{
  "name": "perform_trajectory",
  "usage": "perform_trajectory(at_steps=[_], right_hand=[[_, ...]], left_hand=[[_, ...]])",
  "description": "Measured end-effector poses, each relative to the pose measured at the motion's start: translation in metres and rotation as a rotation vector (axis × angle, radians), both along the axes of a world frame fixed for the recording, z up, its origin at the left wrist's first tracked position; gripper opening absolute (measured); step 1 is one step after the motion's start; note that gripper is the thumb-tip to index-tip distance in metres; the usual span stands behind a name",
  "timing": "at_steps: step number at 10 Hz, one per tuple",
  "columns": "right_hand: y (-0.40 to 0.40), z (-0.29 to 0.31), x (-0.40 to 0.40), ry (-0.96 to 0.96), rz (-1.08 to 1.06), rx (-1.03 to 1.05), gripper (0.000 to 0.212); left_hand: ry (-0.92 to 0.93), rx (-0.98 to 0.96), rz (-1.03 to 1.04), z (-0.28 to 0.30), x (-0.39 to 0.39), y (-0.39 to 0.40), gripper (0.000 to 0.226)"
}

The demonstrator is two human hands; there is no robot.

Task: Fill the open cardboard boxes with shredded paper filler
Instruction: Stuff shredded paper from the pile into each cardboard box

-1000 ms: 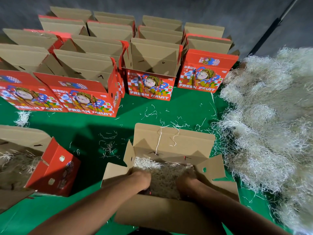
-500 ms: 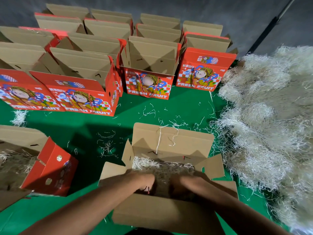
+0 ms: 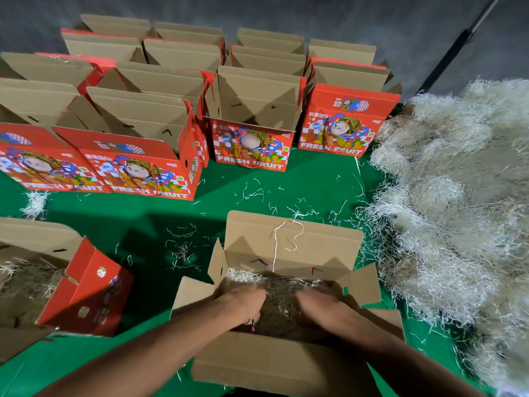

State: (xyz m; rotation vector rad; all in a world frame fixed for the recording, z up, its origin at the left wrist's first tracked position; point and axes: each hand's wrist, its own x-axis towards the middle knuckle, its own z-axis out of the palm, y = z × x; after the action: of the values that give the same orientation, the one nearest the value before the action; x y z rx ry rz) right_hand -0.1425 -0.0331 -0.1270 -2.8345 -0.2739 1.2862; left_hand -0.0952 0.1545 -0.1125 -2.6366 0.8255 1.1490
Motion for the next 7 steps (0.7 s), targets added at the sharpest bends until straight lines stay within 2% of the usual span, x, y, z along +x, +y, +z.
perform_trajectory(at_steps=[1, 2, 3, 4, 5, 6, 7], right_hand=[[-0.004, -0.011, 0.002, -0.182, 0.002, -0.020, 0.032], [0.003, -0.012, -0.005, -0.107, -0.086, -0.086, 0.043], [0.009, -0.014, -0.007, -0.069, -0.258, -0.102, 0.062], [0.004, -0.013, -0.007, -0.051, -0.218, -0.150, 0.088], [-0.002, -0.014, -0.003, -0.065, -0.185, -0.099, 0.045], [0.007, -0.012, 0.003, -0.180, -0.189, -0.016, 0.029], [0.010, -0.003, 0.011, -0.139, -0.197, -0.084, 0.030]], left_hand=[[-0.170, 0.082, -0.101, 0.000, 0.001, -0.005, 0.059], [-0.164, 0.285, -0.127, -0.007, 0.004, -0.001, 0.088], [-0.096, 0.321, -0.110, -0.017, 0.003, 0.006, 0.085], [-0.090, 0.194, -0.067, -0.017, 0.003, 0.006, 0.071], [-0.192, 0.098, -0.142, -0.007, 0.004, -0.002, 0.044], [-0.278, 0.111, -0.179, 0.000, 0.001, -0.006, 0.040], [-0.229, 0.195, -0.160, -0.009, 0.000, -0.002, 0.049]])
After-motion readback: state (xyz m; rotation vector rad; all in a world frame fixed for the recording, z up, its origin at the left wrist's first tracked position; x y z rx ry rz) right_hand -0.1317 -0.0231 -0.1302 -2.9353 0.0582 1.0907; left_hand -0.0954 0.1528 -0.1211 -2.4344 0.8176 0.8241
